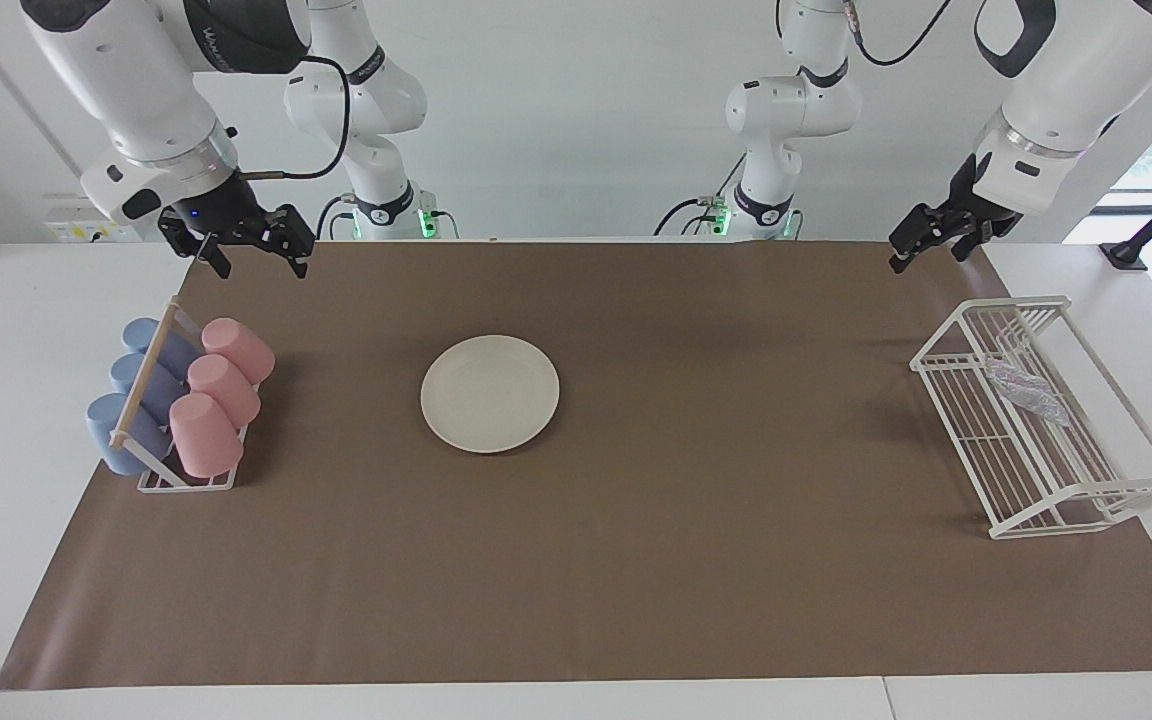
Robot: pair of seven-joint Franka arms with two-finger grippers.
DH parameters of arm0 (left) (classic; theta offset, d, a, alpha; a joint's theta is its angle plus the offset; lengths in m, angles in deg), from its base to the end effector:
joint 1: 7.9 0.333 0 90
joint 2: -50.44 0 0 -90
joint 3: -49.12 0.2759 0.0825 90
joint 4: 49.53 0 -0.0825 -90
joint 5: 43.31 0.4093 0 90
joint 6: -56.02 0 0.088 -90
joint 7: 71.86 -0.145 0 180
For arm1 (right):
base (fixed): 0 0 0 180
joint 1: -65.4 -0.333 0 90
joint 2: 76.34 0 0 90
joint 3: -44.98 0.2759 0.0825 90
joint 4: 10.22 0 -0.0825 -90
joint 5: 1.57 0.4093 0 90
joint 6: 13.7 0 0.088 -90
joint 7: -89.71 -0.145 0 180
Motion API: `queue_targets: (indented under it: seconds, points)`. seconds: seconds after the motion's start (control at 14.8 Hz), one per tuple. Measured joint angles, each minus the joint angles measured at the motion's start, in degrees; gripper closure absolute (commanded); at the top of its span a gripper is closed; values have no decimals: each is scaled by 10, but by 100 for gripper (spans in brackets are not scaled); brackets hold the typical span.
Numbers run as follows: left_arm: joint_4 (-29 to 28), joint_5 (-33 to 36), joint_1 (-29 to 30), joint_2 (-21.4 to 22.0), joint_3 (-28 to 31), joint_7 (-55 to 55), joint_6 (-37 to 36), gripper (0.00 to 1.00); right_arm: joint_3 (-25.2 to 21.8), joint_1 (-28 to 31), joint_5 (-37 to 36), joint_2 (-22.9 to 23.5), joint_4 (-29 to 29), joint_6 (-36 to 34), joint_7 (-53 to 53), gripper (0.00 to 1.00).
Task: Wipe plate with sponge
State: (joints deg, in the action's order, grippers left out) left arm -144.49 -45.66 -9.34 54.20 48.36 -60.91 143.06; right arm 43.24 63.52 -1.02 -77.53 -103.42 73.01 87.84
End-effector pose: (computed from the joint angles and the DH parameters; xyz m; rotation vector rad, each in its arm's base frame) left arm 0.5518 -0.0275 0.5367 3.0988 0.2362 -0.1193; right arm 0.5629 0.0027 0.5261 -3.1293 0.0470 0.1451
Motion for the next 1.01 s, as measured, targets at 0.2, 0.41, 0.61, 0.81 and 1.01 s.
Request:
queue_targets:
  seconds: [0.2,0.41,0.61,0.81,1.01]
  points:
    - [0,0,0,0,-1,0,0,0,0,0,0,0,0,0,0,0]
    - [0,-1,1,0,-1,0,3,0,0,0,0,0,0,0,0,0]
    - [0,-1,2,0,-1,0,10,0,2,0,0,0,0,0,0,0]
    - [0,-1,3,0,-1,2,19,0,3,0,0,0,0,0,-11,0]
    - [0,26,2,0,-4,15,32,0,5,-1,0,0,0,0,-47,0]
